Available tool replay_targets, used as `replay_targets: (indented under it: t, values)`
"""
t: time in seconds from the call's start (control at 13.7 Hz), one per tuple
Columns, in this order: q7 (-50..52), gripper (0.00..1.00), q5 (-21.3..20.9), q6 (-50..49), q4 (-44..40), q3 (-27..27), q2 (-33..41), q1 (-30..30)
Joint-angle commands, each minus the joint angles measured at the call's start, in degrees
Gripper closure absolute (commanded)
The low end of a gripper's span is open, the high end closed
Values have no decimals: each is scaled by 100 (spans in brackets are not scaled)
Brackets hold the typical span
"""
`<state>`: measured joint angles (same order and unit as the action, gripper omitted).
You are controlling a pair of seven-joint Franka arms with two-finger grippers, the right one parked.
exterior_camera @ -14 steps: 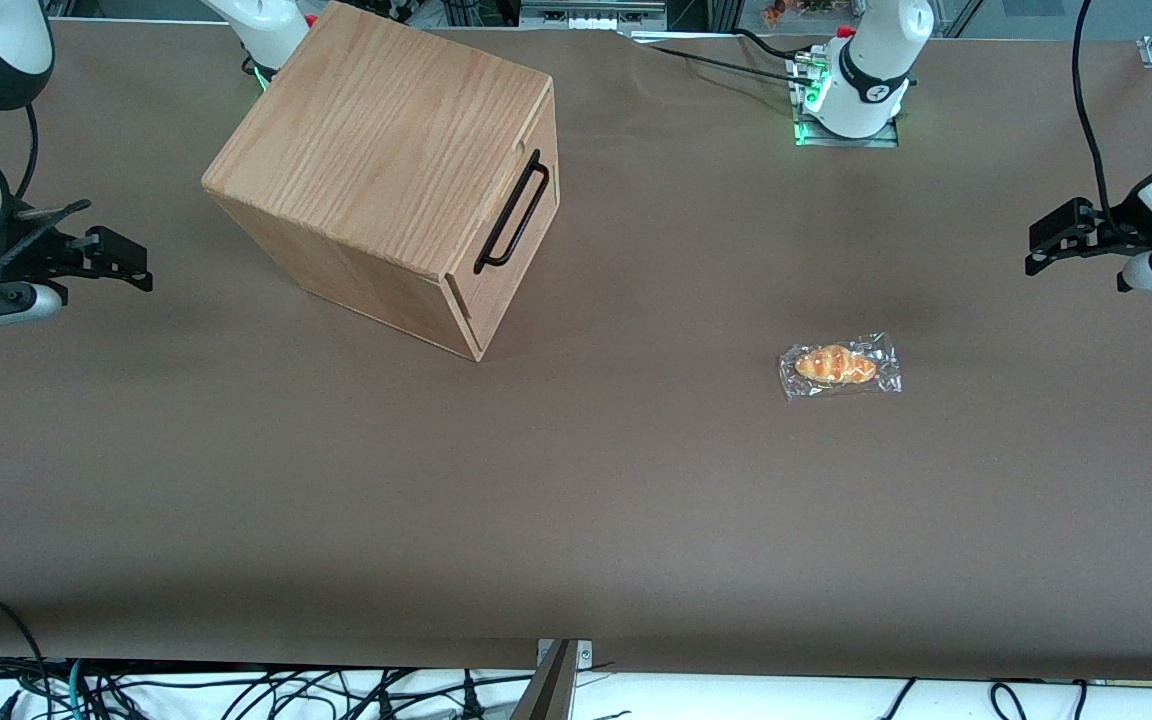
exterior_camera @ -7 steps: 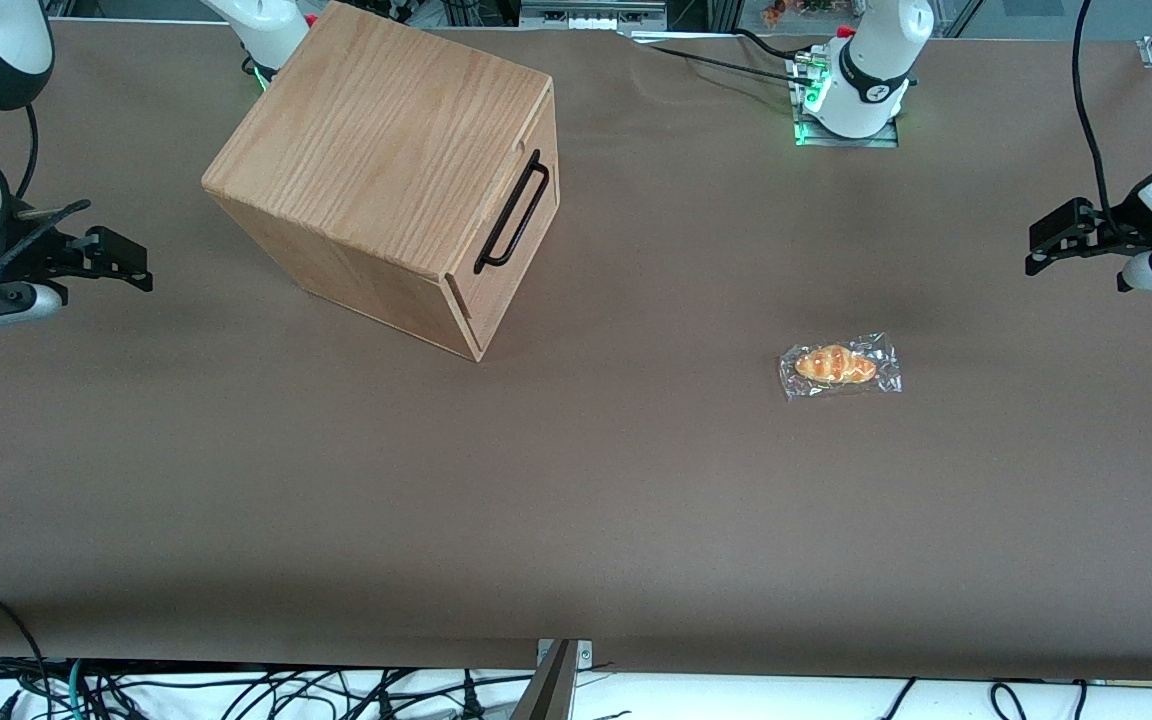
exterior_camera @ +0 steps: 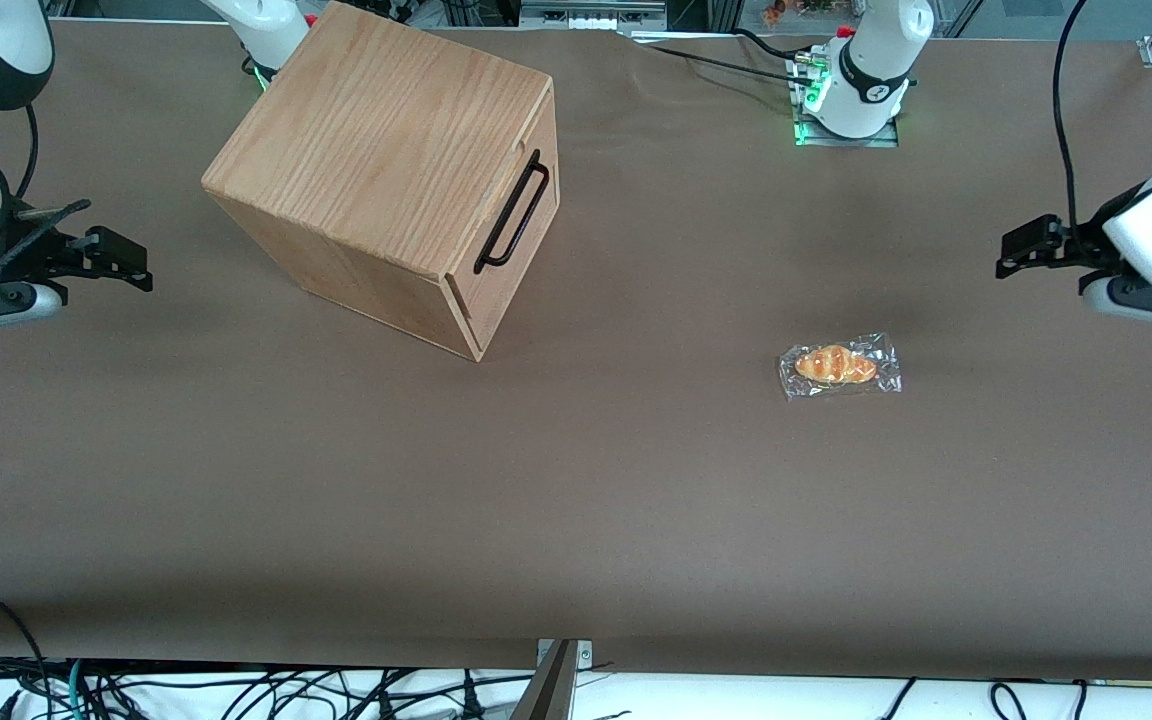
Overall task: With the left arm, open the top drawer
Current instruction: 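Move the left gripper toward the black handle of the wooden drawer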
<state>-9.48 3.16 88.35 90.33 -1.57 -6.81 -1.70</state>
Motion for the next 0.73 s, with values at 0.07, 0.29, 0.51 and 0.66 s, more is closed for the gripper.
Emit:
replay_targets:
  t: [0.07, 0.29, 0.51, 0.66]
  values:
    - [-72, 0, 464, -116, -15, -254, -390, 283]
    - [-2, 0, 1088, -64, -50, -851, -1030, 477]
    - [7, 0, 2124, 225, -59, -1020, -1331, 713]
    - [382, 0, 2390, 681, -50, -1020, -1367, 1231]
